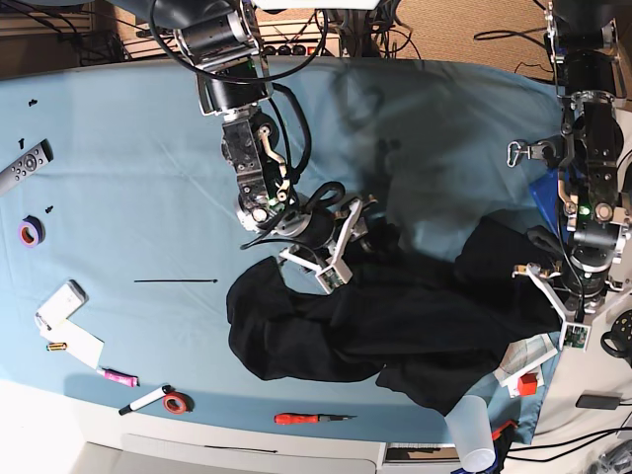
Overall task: Layout the t-shirt on the table in an organized manner, then fold the t-shirt properly
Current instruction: 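Grasp the shirt edge nearest the right gripper with the right gripper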
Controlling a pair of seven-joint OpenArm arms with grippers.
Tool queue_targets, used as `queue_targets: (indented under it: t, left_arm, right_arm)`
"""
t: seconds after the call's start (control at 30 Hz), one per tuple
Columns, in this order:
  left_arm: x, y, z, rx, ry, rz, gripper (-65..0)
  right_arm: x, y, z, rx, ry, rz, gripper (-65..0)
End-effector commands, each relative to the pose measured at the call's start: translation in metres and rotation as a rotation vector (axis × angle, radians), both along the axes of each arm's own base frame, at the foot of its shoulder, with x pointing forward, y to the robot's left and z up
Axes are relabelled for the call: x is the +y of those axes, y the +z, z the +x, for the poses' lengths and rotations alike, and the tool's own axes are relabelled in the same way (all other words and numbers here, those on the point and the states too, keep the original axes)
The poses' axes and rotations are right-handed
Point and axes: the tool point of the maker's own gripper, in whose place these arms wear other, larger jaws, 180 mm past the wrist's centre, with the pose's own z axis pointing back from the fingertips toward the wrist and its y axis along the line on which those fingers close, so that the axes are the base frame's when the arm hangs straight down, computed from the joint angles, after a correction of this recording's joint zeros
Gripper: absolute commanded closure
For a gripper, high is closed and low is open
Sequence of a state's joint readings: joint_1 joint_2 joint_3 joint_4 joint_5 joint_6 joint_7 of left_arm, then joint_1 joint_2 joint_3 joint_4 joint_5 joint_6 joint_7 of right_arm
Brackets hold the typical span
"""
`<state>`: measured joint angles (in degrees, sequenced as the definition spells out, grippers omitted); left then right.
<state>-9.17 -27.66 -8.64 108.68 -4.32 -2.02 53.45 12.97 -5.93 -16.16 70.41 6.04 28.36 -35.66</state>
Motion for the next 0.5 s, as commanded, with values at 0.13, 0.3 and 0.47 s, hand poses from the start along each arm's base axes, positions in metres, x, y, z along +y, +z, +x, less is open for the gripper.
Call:
queue_targets:
  t: [0.13, 0.3, 0.47]
  left_arm:
    - [0.004, 0.020, 0.006, -0.064, -0.001, 0.021, 0.0]
    - [0.004, 0.020, 0.006, -0.064, 0.000, 0.022, 0.0]
    - [0.004, 0.020, 0.006, -0.064, -0.001, 0.021, 0.0]
  right_arm:
    - [-0.020, 0.006, 0.022, 0.009, -0.159, -0.047, 0.0]
    - [-0.035, 0.054, 0.036, -0.117, -0.175, -0.097, 0.0]
    - [-0.071, 0.138, 0.035, -0.292, -0.208, -0.184, 0.0]
